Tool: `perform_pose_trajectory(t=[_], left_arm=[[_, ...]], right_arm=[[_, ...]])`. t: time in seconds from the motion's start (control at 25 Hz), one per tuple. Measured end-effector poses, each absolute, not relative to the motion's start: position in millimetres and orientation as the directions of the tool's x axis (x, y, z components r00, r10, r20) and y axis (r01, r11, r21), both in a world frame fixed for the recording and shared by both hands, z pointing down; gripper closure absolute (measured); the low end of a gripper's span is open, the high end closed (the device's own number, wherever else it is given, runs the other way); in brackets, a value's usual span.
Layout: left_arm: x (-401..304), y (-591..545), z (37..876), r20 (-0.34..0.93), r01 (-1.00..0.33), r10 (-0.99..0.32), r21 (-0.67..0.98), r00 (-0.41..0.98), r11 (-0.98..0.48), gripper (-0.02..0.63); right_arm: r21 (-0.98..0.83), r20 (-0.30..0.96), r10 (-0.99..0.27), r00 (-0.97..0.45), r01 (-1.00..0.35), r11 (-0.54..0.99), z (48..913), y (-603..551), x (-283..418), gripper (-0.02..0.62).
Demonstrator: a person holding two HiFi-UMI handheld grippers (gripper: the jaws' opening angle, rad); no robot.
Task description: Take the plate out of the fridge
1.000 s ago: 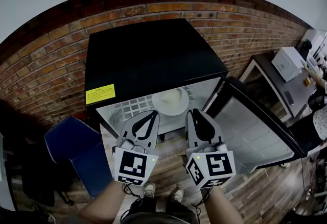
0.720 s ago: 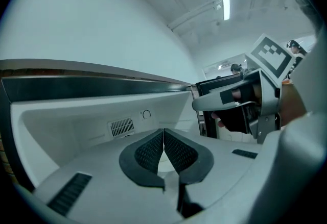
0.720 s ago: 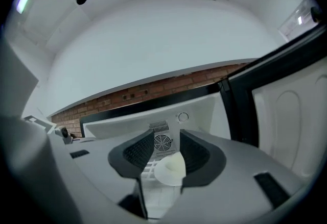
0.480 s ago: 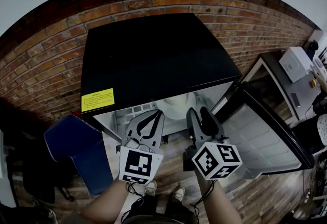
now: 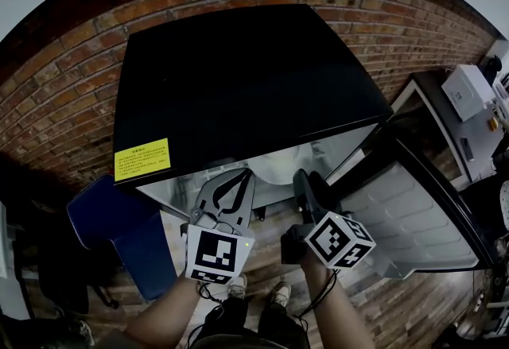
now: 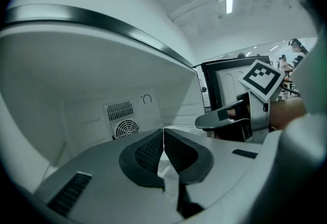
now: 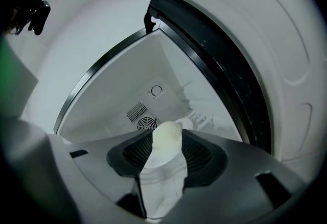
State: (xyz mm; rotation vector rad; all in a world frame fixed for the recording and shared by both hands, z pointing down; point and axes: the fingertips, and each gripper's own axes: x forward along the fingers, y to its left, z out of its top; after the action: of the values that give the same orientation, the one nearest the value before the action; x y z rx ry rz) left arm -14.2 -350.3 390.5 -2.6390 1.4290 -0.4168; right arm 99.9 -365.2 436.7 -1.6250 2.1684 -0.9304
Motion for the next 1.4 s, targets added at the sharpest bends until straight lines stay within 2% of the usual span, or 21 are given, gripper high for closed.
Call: perform_pose_trajectory(t=[0.44,0.6,0.76,0.96,1.12,1.4], left_arm=[[-14,-359,403,0.204,-0.798,-0.83,-0.232,0.519,-0.556,0.588],[-14,-360,405,0.208,-0.795,-0.827,-0.232,0.522,-0.561,0.588],[-15,-361,408,0.214,-0.795,-0.826,-0.23,0.522,-0.562,0.588],[-17,-361,412,0.22,-0.796,-0.827,-0.23,0.517,-0.559,0.588],[-19,-361,413,0.222,-0.798,-0.828,-0.229,0.514,-0.557,0.588],[-23,-358,413,0.226,-0.799,-0.829,-0.229,0.511,-0.555,0.588]], right_arm=[[-0.843,0.149,-0.922,-0.358,-0.533,0.07,465,-377,96,0.43],[-0.897,0.135,-0.918,-0.373,-0.439,0.046,472,-380,92,0.45],[-0.92,0.124,-0.915,-0.385,-0.39,0.04,475,-382,86,0.495],[-0.953,0.099,-0.913,-0.395,-0.302,0.027,476,-385,81,0.52],[-0.955,0.13,-0.914,-0.385,-0.296,-0.011,479,-385,82,0.534],[-0.975,0.146,-0.92,-0.364,-0.211,-0.071,481,-380,85,0.552]])
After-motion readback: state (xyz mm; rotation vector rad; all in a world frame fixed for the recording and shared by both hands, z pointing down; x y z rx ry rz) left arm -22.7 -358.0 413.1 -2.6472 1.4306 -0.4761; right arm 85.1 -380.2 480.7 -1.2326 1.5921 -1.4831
